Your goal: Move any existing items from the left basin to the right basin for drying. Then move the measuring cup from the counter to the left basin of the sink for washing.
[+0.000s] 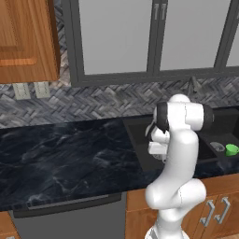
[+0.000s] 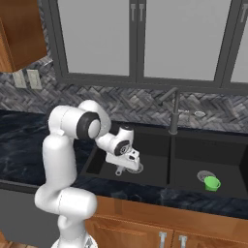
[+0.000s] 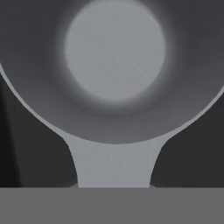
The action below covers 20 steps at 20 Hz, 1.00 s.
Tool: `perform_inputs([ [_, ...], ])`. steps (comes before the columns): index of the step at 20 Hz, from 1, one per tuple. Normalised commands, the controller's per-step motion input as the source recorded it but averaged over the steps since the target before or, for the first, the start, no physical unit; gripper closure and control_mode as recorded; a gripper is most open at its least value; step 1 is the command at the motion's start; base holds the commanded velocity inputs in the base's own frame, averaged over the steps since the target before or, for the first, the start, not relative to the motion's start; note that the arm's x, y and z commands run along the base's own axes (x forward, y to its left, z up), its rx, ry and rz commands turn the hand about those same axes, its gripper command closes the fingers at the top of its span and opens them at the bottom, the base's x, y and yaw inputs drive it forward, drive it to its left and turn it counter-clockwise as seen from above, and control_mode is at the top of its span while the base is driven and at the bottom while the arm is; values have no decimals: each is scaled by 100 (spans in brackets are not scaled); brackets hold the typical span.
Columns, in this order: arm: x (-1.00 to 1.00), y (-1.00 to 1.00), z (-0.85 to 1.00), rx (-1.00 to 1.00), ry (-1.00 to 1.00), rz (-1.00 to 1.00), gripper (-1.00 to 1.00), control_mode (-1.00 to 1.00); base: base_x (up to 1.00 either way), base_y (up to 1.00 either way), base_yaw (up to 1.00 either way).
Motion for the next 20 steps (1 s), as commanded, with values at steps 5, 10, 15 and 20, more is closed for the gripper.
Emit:
perform_inputs([
  [5, 29, 0, -31, 0, 1, -6, 100, -100, 0, 0, 0],
  [10, 37, 0, -32, 0, 2, -2, 100, -100, 0, 0, 0],
  [15, 34, 0, -38, 0, 2, 0, 100, -100, 0, 0, 0],
  [20, 31, 0, -28, 0, 2, 0, 100, -100, 0, 0, 0],
])
